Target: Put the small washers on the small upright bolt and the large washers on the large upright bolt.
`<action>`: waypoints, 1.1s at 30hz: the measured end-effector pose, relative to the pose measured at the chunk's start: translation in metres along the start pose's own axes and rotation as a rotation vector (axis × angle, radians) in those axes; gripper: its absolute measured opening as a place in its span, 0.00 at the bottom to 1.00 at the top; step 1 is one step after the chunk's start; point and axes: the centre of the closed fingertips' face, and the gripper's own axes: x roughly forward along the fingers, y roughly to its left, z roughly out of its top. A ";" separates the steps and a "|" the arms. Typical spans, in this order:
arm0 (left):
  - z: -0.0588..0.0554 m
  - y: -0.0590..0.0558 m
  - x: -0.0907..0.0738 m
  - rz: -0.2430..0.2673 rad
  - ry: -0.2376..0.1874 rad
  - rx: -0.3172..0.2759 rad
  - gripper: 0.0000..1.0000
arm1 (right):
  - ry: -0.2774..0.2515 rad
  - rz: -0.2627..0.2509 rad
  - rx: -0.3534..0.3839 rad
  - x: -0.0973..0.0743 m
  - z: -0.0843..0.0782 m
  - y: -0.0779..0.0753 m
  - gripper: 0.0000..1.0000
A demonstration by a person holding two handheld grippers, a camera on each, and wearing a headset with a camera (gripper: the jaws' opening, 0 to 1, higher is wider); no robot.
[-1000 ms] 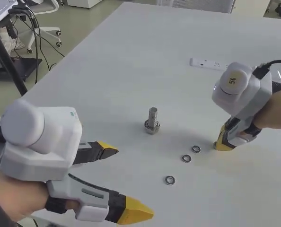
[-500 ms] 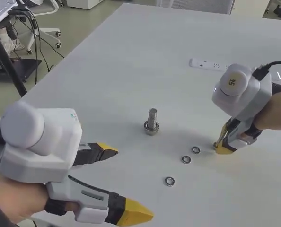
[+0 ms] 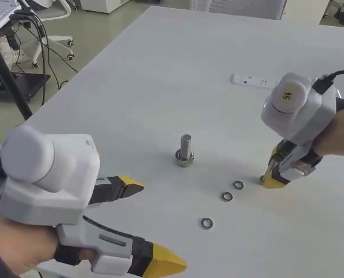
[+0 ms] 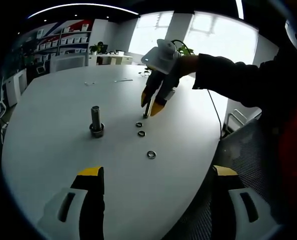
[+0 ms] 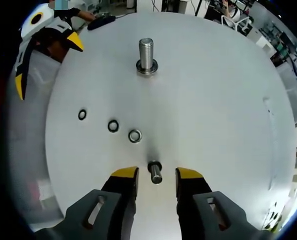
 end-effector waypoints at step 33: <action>0.003 0.000 -0.002 0.004 -0.015 0.002 0.88 | -0.031 0.009 -0.119 -0.013 0.048 0.016 0.31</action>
